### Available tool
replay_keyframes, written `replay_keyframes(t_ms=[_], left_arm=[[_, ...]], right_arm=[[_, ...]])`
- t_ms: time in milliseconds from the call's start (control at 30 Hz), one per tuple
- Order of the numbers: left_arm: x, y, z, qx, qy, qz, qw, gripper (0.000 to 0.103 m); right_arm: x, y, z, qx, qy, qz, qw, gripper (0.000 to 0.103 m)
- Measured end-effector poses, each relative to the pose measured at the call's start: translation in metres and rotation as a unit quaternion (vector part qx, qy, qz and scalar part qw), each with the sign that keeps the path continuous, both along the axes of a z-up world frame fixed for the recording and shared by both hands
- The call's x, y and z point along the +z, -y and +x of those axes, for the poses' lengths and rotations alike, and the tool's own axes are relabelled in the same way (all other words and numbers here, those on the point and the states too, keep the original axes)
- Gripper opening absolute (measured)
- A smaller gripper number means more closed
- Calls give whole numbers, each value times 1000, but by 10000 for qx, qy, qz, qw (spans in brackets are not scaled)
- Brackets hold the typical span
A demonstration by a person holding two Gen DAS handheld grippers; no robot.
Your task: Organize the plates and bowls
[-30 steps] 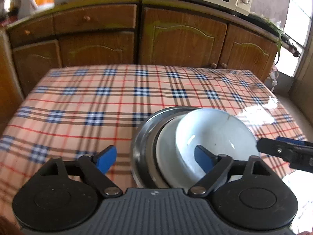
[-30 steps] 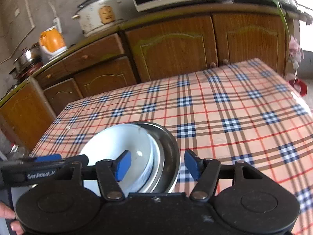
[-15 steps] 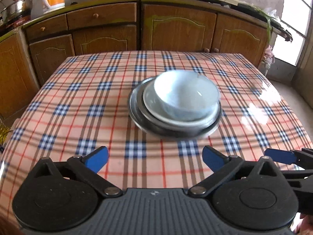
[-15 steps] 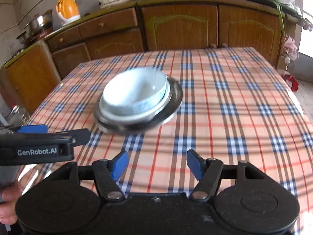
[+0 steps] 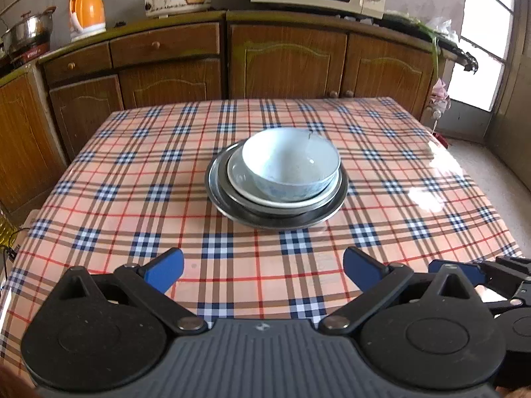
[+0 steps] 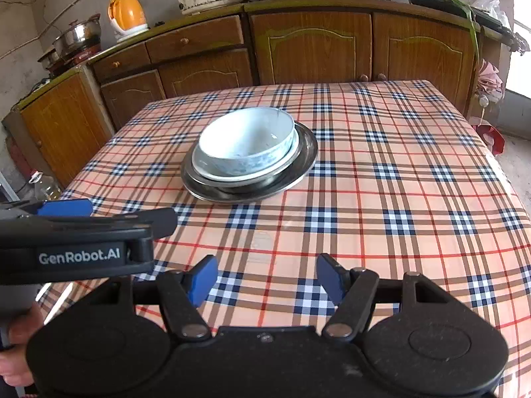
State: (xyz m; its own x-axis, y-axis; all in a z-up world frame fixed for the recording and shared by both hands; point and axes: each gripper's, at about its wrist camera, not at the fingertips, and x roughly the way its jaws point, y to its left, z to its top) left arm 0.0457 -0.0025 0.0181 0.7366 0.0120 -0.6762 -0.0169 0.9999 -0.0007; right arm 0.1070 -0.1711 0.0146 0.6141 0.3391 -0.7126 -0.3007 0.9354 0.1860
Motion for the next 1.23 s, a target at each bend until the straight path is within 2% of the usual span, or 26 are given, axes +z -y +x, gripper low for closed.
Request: replay_keyframes(t_ms=[333,1233], left_arm=[[8,4,-5,-76,152,46,9998,103],[11,2,-8,-69,249,-16,9997,103]], right_arm=[[9,-4,-7,69,108,22,9999,79],[8,-5,-8,84,85,14,9999,79]])
